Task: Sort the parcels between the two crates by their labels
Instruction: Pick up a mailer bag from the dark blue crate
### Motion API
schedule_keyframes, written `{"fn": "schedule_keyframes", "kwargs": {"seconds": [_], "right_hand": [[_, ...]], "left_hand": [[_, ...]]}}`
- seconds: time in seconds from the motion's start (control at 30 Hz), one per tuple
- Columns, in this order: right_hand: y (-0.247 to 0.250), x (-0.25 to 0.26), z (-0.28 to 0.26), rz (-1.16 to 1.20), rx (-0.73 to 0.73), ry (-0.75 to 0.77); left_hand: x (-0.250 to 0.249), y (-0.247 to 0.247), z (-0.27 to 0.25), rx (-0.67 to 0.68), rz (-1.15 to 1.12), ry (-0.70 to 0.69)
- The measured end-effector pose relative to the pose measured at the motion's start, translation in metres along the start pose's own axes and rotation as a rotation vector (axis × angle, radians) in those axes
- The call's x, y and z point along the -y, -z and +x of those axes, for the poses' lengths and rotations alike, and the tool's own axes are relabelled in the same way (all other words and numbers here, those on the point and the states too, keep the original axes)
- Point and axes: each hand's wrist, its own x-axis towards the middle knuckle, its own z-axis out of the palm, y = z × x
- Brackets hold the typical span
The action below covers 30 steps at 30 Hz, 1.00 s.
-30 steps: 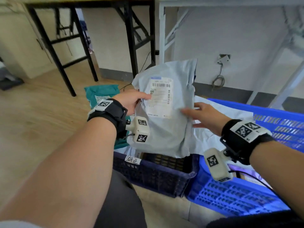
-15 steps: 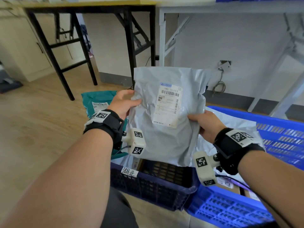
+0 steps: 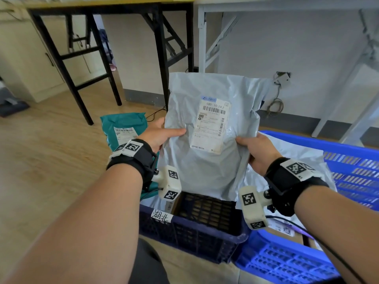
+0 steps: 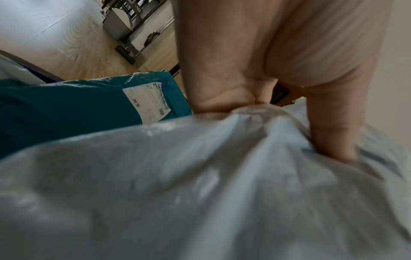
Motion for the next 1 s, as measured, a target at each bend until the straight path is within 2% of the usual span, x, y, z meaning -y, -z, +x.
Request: {"fn": "schedule_keyframes", "kwargs": {"seconds": [0.17, 0.2, 0.33, 0.37, 0.5, 0.6, 0.7, 0.8, 1.0], "right_hand": [[-0.007, -0.003, 0.002, 0.031, 0.005, -0.015], [-0.009, -0.003, 0.003, 0.039, 0.006, -0.019], [-0.017, -0.003, 0.009, 0.010, 0.021, -0.024], [-0.019, -0.002, 0.010, -0.004, 0.030, -0.027], [-0.016, 0.002, 0.019, -0.075, 0.073, -0.031], [-0.003, 0.004, 0.025, -0.176, 0.067, -0.016], [0.014, -0.001, 0.036, -0.306, 0.040, -0.039], [0.026, -0.004, 0.044, -0.381, 0.021, -0.082], [0.025, -0.010, 0.063, -0.557, 0.100, -0.077]], "left_hand": [[-0.002, -0.006, 0.004, -0.207, 0.201, -0.105], [-0.003, -0.008, 0.004, -0.207, 0.222, -0.125], [-0.010, -0.021, -0.001, 0.068, 0.265, -0.126], [-0.011, -0.023, 0.000, 0.092, 0.255, -0.111], [-0.015, -0.022, 0.011, 0.015, 0.208, -0.059], [-0.006, -0.021, 0.026, -0.009, 0.183, 0.053], [0.018, -0.020, 0.052, -0.034, 0.284, 0.148], [0.049, -0.031, 0.073, -0.035, 0.483, 0.196], [0.125, -0.076, 0.108, 0.162, 0.669, 0.343]]}}
